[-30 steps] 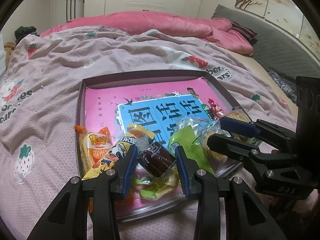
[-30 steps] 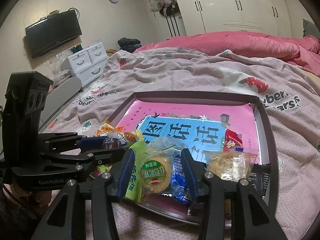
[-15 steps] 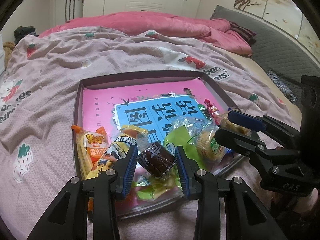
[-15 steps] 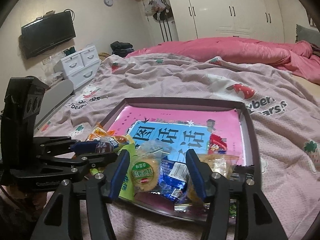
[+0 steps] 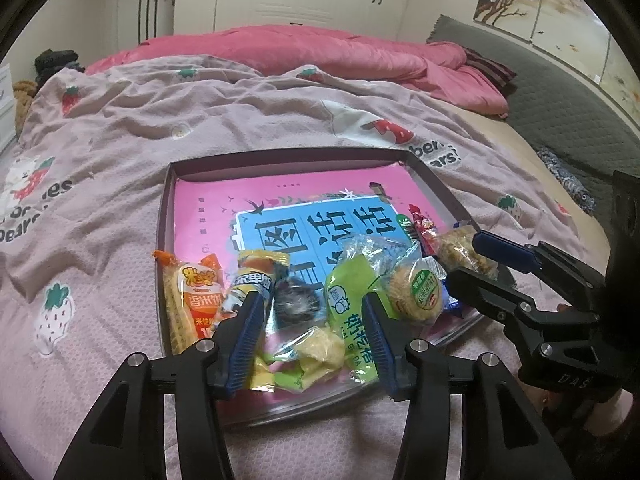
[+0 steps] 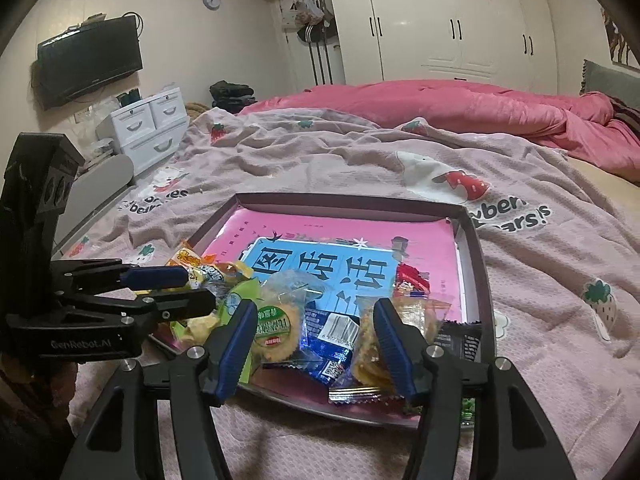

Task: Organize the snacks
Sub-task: 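Open the left tool to release the chocolate while the right tool releases the cookie bag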

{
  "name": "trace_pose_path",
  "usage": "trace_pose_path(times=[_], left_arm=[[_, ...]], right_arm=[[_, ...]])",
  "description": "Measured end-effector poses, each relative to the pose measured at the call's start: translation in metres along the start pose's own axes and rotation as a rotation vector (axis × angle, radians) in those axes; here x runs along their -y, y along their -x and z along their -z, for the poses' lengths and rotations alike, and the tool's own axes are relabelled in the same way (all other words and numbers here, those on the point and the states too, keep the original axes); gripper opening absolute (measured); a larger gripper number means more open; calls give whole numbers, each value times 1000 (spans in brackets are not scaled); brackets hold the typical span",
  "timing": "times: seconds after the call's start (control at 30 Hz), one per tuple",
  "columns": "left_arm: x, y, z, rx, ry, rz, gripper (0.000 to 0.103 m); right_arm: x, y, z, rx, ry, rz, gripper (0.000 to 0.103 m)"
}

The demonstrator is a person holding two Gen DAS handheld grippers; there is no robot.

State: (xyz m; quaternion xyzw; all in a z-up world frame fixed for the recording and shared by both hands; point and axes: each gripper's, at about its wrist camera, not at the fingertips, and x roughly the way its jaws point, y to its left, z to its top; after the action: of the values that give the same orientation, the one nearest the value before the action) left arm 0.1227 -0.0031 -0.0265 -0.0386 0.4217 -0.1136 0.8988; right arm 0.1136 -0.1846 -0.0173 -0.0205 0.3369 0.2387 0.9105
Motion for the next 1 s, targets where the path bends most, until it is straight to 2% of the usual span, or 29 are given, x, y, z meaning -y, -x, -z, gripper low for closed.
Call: trace_pose_path(times=[0.37, 1.0], left_arm=[[2, 15, -1, 21, 6, -19, 67], [11, 59, 8, 64, 15, -55, 76]], right_arm=[[3, 14, 0, 20, -16, 36, 63], [-9, 52, 1, 65, -17, 87, 69]])
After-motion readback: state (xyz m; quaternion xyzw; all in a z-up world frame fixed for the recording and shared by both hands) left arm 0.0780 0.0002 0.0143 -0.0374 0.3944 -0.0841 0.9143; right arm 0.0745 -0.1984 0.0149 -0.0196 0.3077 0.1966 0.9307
